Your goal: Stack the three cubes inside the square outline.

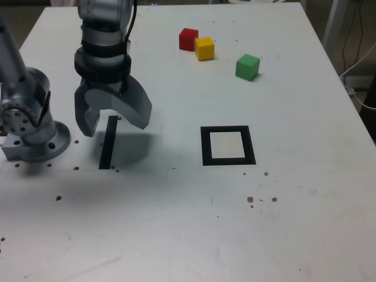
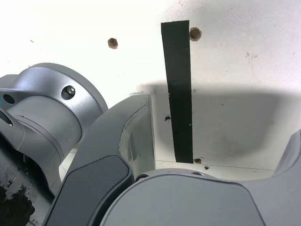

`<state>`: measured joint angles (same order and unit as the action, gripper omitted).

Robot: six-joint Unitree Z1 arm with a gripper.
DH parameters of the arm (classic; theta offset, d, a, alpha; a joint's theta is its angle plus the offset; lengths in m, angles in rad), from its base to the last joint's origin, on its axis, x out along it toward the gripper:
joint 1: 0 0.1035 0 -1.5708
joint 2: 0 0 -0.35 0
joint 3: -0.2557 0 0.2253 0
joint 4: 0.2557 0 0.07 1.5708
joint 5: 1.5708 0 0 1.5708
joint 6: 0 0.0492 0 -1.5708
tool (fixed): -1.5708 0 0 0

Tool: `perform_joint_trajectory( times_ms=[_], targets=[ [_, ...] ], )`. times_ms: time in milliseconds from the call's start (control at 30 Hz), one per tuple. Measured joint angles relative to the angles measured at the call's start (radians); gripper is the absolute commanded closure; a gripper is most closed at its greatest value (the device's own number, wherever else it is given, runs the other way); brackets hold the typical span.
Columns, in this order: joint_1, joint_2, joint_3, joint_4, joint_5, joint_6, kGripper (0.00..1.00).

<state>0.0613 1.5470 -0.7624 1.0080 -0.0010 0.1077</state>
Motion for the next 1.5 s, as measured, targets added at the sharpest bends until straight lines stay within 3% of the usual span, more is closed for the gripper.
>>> perform_joint_trajectory(
  times_ms=[667,1100,1300,1500],
  targets=[
    [0.000,-0.003,0.001,0.001,-0.001,-0.003,0.01],
    [0.061,0.003,-0.058,0.035,-0.002,0.018,0.01],
    [0.168,0.016,-0.109,0.055,0.030,0.073,0.01],
    [0.299,0.094,-0.211,0.072,0.077,0.148,0.01]
  ],
)
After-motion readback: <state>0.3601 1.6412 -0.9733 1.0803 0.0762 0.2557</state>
